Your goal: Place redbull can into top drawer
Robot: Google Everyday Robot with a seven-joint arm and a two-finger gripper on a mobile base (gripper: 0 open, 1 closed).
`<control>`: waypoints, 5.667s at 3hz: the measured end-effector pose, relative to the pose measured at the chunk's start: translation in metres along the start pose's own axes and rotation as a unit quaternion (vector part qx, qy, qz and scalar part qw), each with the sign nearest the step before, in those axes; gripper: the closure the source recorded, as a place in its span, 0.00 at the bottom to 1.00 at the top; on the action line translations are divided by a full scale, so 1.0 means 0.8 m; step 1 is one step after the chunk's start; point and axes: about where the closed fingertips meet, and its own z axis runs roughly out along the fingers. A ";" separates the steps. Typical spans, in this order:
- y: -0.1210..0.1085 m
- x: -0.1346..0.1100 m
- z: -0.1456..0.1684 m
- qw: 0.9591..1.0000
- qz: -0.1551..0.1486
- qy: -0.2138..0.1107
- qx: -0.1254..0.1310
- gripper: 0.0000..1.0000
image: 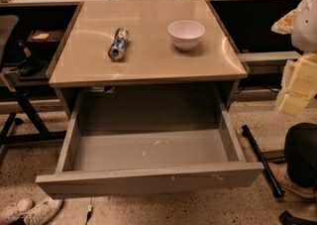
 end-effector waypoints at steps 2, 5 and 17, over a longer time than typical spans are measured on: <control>0.001 -0.004 -0.004 1.000 -0.008 0.002 0.004 0.00; -0.097 -0.201 0.013 0.998 0.002 -0.061 -0.032 0.00; -0.251 -0.403 0.233 0.948 0.202 -0.223 -0.105 0.00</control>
Offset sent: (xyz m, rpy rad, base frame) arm -0.0023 0.0056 0.0029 -0.0306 0.0021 0.0360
